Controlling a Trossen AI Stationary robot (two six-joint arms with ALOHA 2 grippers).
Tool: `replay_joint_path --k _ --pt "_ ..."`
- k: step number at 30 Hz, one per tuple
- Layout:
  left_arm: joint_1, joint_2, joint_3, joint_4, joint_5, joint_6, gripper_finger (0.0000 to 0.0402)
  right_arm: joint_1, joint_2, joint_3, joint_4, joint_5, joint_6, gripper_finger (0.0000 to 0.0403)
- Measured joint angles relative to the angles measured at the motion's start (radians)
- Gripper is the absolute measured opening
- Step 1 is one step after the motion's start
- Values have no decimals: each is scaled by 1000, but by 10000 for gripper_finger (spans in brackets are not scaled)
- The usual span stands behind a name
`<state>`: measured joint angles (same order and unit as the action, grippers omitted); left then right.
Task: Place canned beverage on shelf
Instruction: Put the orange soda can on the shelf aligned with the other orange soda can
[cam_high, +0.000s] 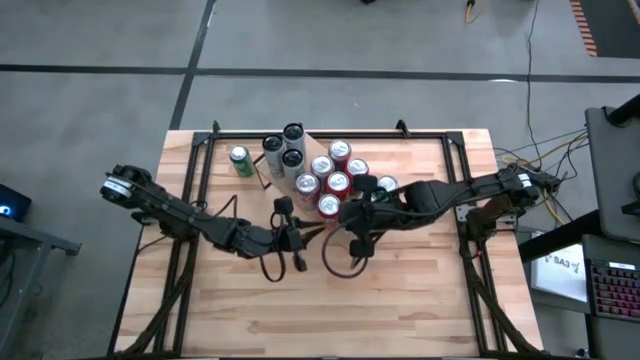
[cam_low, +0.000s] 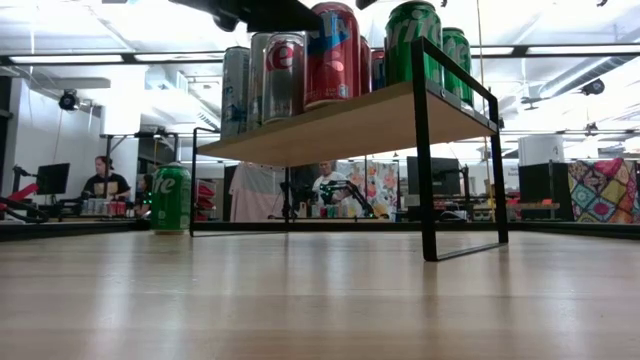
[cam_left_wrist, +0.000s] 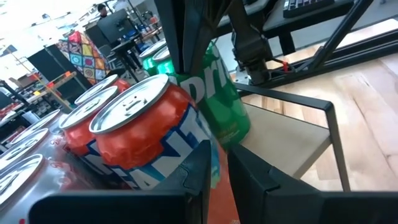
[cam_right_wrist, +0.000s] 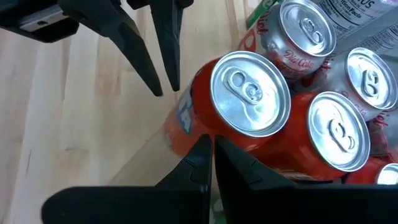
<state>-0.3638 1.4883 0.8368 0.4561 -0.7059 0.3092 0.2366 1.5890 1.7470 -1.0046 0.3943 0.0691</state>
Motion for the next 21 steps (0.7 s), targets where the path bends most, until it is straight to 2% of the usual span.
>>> replay_joint_path --k 16,21 --pt "20 0 0 0 0 -12 38 -11 3 0 16 0 -19 9" --pt "20 0 -1 -1 -35 -14 38 -11 3 0 16 -1 -20 9"
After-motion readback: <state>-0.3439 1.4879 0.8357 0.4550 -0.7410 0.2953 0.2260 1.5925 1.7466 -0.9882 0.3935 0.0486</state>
